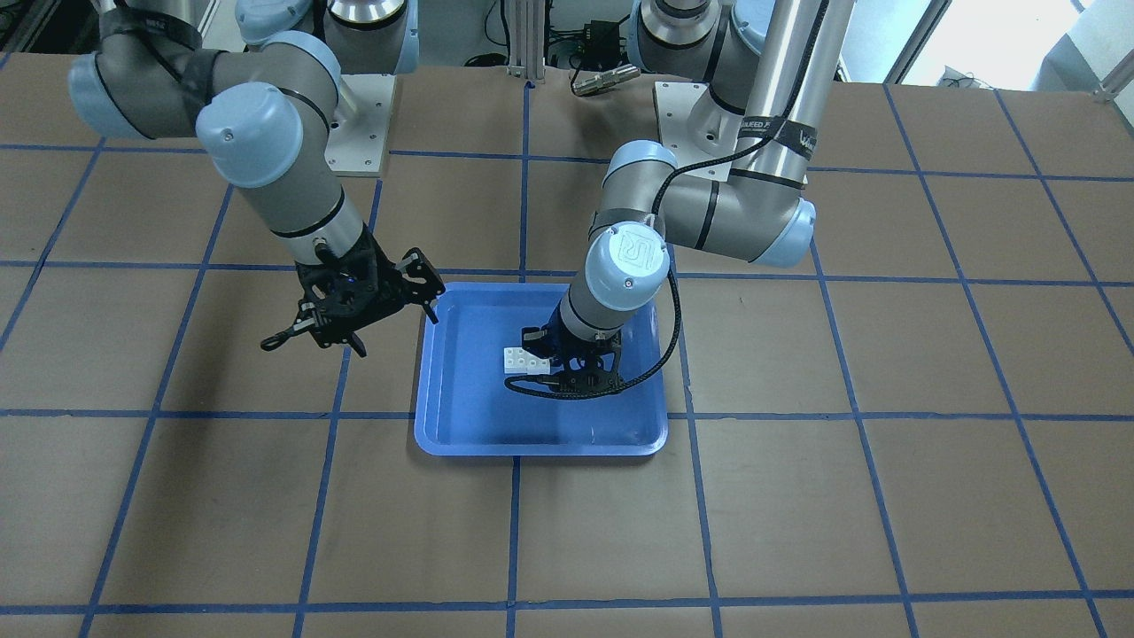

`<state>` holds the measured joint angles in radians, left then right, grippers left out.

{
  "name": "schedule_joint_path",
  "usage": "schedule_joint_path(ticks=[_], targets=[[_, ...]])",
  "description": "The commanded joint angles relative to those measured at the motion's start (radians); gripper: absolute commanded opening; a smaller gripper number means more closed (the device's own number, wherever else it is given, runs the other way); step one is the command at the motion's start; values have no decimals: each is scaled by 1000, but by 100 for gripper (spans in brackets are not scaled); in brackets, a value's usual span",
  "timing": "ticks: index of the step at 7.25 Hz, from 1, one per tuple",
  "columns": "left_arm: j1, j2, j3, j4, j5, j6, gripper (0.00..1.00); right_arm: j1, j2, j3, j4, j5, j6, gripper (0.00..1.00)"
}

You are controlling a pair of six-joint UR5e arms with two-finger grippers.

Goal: Assemble white blocks and place on blue tray

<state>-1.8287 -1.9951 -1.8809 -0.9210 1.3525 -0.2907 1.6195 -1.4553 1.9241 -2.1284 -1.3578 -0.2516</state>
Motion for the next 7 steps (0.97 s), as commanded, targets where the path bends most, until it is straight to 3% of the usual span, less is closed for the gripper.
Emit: schedule_joint_path(ticks=[1,3,4,6,7], targets=[[34,36,20,-2,7,39,10,-65,-17,-225,364,-67,191,100],[125,93,77,-77,10,109,17,-79,-40,-351,558,-171,300,100],[164,126,101,-155,26,189,17,-79,-75,-361,640,-178,316,100],[247,202,152,-301,102,299,21,-75,-125,-356,653,-182,337,100],[279,234,201,-399,120,335,26,-64,-129,-359,650,-201,441,100]])
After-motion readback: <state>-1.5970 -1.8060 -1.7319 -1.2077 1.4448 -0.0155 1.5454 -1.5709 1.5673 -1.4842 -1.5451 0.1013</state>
